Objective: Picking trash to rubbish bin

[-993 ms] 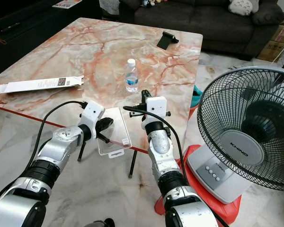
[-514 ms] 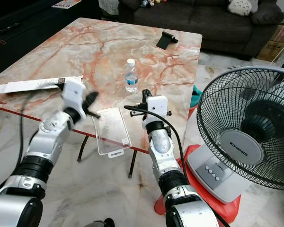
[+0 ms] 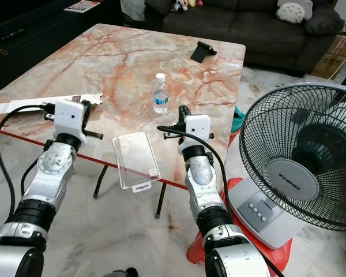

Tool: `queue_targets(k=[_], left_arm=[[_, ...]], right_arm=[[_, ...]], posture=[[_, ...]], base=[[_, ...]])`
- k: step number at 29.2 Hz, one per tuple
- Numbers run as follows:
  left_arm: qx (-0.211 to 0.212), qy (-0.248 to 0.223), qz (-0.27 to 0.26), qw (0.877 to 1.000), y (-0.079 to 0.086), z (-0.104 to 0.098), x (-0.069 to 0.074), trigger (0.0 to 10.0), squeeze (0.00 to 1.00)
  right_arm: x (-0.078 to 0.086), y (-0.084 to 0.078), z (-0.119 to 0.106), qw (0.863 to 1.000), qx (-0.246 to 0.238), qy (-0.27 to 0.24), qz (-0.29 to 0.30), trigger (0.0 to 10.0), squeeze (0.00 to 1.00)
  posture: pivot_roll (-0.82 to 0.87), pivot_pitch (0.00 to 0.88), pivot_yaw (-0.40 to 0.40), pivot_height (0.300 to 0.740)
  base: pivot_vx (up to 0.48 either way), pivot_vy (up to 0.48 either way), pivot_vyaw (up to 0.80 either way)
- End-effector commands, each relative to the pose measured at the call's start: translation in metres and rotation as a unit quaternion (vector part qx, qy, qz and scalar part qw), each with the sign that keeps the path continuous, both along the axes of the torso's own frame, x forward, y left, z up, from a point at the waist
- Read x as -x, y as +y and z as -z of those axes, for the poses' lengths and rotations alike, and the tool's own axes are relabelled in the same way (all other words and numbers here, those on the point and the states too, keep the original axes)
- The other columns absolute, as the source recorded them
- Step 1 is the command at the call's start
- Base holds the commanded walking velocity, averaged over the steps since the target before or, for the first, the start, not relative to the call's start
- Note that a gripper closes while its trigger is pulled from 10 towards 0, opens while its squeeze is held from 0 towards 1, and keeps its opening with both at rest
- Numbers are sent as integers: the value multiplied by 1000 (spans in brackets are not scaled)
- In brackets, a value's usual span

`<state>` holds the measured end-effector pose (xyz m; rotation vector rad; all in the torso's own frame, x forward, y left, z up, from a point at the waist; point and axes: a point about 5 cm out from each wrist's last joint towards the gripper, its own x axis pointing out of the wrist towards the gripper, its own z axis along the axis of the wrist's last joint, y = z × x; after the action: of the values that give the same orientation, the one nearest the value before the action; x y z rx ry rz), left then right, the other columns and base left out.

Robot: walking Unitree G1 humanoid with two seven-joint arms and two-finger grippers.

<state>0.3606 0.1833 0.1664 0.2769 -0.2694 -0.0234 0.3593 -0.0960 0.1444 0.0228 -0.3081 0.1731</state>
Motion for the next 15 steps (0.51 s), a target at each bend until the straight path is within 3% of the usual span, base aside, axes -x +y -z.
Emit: queue_targets(k=[1, 15], left_arm=[[-4, -8, -10, 1000, 4, 1, 1, 10000, 0], [5, -21, -11, 1000, 1, -2, -3, 10000, 0]], right_arm=[[0, -2, -4, 1000, -5, -10, -1, 10000, 0], [1, -2, -3, 1000, -3, -12, -1, 10000, 0]], posture=[[45, 28, -12, 740], [25, 11, -7, 740]], base=[[0, 0, 0], [0, 0, 0]])
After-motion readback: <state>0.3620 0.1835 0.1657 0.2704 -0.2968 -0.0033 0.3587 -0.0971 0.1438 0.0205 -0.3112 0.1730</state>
